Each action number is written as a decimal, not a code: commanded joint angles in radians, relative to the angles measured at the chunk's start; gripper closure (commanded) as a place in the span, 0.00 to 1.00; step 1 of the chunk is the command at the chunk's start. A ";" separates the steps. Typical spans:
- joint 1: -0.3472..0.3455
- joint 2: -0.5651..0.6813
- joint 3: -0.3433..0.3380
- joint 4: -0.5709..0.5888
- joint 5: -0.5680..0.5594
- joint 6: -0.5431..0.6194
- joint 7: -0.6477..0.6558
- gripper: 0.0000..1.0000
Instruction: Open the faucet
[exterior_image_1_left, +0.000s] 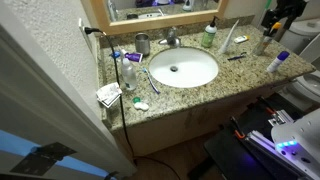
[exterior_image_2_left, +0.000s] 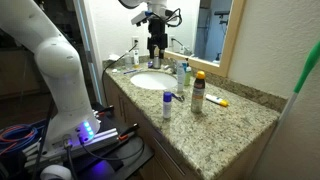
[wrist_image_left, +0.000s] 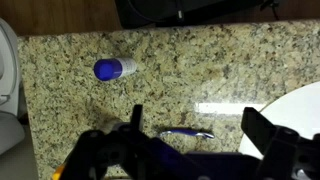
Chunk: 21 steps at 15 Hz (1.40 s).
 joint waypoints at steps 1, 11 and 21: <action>0.013 0.000 -0.012 0.002 -0.005 -0.003 0.004 0.00; 0.251 -0.014 0.136 0.102 0.145 0.021 -0.039 0.00; 0.263 0.424 0.153 0.430 0.318 0.006 0.127 0.00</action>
